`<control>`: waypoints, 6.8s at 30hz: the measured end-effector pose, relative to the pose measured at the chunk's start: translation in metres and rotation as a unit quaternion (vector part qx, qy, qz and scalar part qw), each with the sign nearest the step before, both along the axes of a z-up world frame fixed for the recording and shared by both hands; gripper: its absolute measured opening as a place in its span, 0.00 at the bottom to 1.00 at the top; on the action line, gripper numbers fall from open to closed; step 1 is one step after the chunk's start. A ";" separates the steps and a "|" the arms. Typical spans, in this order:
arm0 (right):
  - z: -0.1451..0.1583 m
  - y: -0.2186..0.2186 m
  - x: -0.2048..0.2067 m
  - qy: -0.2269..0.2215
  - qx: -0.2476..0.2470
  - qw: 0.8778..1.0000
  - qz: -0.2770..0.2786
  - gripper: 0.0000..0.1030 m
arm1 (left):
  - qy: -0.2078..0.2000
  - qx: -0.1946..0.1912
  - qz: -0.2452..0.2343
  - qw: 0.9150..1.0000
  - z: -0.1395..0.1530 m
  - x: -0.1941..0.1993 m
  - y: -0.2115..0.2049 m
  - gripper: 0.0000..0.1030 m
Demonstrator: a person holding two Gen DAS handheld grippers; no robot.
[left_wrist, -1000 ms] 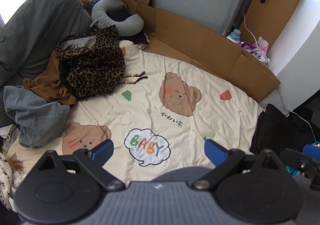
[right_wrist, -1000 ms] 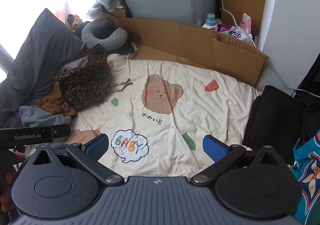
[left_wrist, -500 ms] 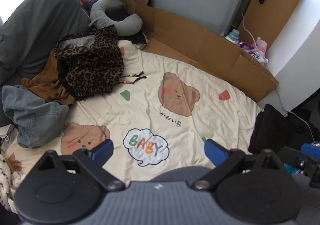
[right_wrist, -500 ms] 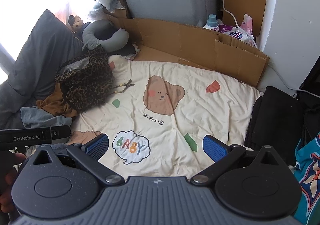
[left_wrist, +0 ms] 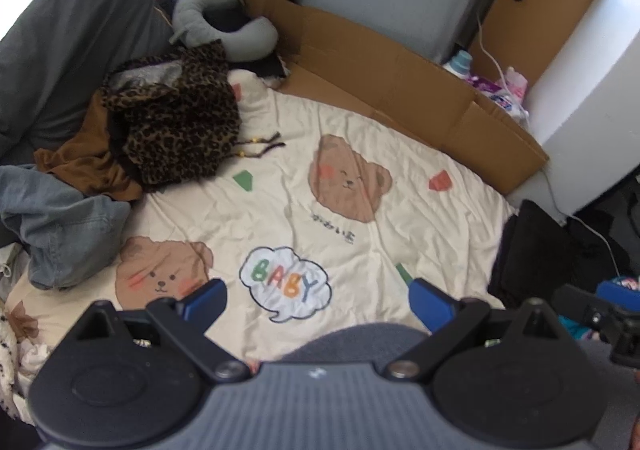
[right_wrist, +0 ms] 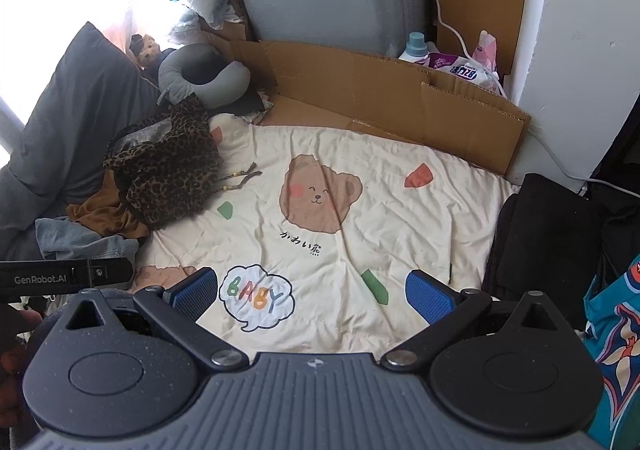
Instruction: Fold clothes
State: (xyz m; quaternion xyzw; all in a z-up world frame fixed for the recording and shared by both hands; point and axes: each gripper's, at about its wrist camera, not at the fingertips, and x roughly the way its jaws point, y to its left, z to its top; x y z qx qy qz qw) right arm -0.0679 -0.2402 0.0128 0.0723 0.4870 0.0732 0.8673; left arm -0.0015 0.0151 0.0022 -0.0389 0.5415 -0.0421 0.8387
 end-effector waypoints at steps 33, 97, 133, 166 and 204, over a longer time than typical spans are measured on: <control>0.031 0.016 0.015 -0.070 -0.003 0.997 -0.025 1.00 | -0.043 -0.016 0.012 0.999 0.023 0.031 0.089 0.96; -0.119 0.141 0.190 -0.052 -0.041 0.998 0.015 1.00 | -0.030 -0.003 0.140 0.990 -0.128 0.153 0.240 0.90; -0.292 0.260 0.273 0.014 -0.026 0.990 0.137 0.99 | -0.057 -0.032 0.156 0.986 -0.295 0.241 0.253 0.77; -0.292 0.267 0.256 -0.006 0.041 0.984 0.171 0.99 | -0.122 -0.091 0.166 0.974 -0.300 0.196 0.247 0.15; -0.355 0.274 0.251 0.158 0.191 0.955 0.163 0.65 | 0.023 -0.246 0.147 0.958 -0.347 0.156 0.173 0.12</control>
